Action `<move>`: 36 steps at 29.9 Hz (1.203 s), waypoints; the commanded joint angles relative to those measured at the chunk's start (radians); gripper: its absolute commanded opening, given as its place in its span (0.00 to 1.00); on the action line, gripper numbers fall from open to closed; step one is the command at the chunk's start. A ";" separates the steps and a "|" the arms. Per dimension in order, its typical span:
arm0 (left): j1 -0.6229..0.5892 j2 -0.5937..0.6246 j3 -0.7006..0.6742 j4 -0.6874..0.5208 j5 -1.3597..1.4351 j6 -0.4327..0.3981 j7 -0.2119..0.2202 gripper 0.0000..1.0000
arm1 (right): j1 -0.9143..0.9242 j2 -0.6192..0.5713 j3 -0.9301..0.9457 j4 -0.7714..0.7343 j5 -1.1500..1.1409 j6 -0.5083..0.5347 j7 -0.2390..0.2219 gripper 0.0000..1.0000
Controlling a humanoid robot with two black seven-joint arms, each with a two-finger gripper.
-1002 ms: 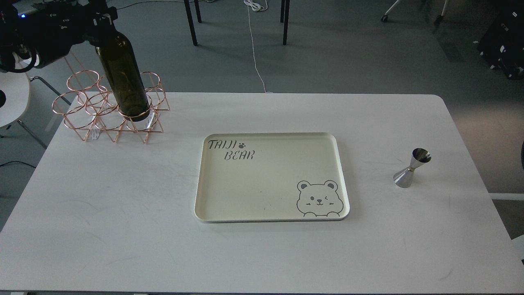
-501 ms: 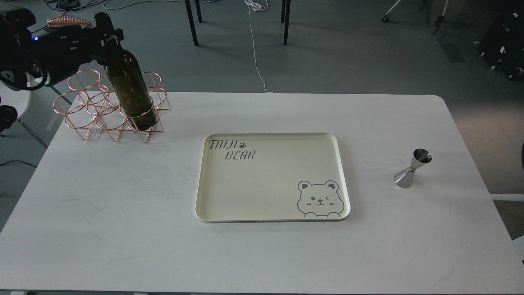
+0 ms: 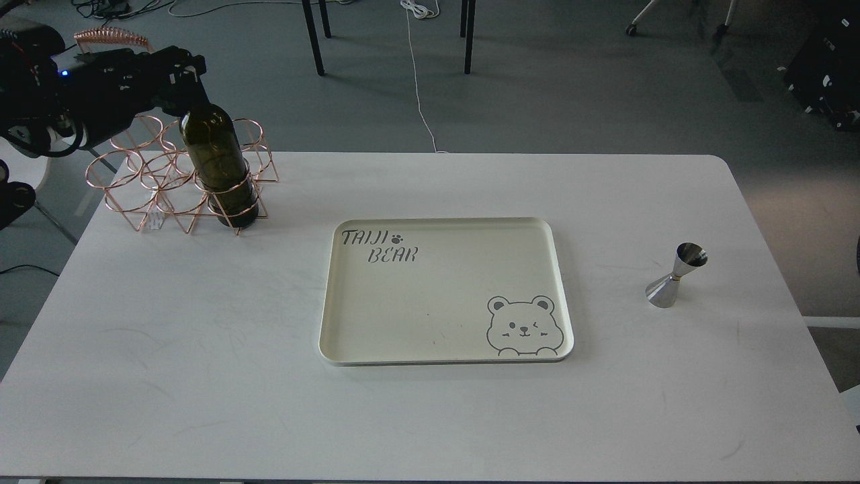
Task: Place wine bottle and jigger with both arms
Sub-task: 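Release the bottle and withdraw the left gripper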
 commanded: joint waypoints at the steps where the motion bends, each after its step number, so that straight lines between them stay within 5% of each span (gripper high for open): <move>1: -0.001 -0.004 -0.003 0.002 -0.004 0.006 0.001 0.79 | 0.000 0.000 0.000 0.001 0.000 0.001 0.000 0.97; 5: -0.005 0.002 -0.017 0.004 -0.094 0.055 -0.004 0.95 | 0.000 -0.001 0.000 0.000 0.000 0.000 0.000 0.97; 9: -0.008 0.025 -0.020 0.016 -0.405 0.107 -0.011 0.97 | -0.008 -0.004 0.001 -0.003 0.000 -0.002 0.000 0.97; 21: 0.005 0.108 -0.027 0.077 -1.291 0.091 -0.015 0.98 | -0.031 -0.001 0.018 -0.063 0.015 -0.019 0.000 0.99; 26: 0.029 0.088 -0.023 0.160 -1.540 0.081 -0.091 0.98 | -0.048 0.014 0.084 -0.135 0.032 -0.017 0.000 0.99; 29: 0.048 0.036 -0.026 0.217 -1.610 -0.011 -0.123 0.98 | -0.095 0.040 0.100 -0.132 0.107 -0.002 0.000 0.99; 36: 0.134 -0.090 -0.031 0.413 -1.820 -0.319 -0.127 0.98 | -0.137 0.071 0.103 -0.138 0.133 0.033 0.000 0.99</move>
